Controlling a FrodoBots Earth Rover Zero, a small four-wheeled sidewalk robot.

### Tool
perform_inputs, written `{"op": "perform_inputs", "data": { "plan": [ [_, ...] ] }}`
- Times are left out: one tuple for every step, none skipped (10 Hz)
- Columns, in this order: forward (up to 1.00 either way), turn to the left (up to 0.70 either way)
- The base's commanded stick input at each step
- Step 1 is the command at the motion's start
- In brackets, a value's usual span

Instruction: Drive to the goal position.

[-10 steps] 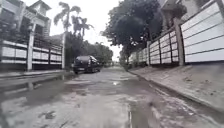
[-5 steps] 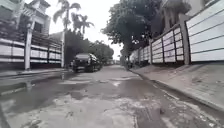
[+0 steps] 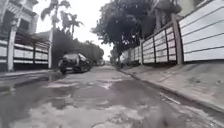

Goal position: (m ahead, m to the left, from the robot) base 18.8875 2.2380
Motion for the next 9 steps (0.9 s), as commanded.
{"op": "perform_inputs", "data": {
  "plan": [
    [0.7,0.0],
    [0.7,0.0],
    [0.7,0.0],
    [0.7,0.0],
    [0.7,0.0],
    [0.7,-0.01],
    [0.7,-0.27],
    [0.7,-0.35],
    [0.7,-0.35]
  ]
}}
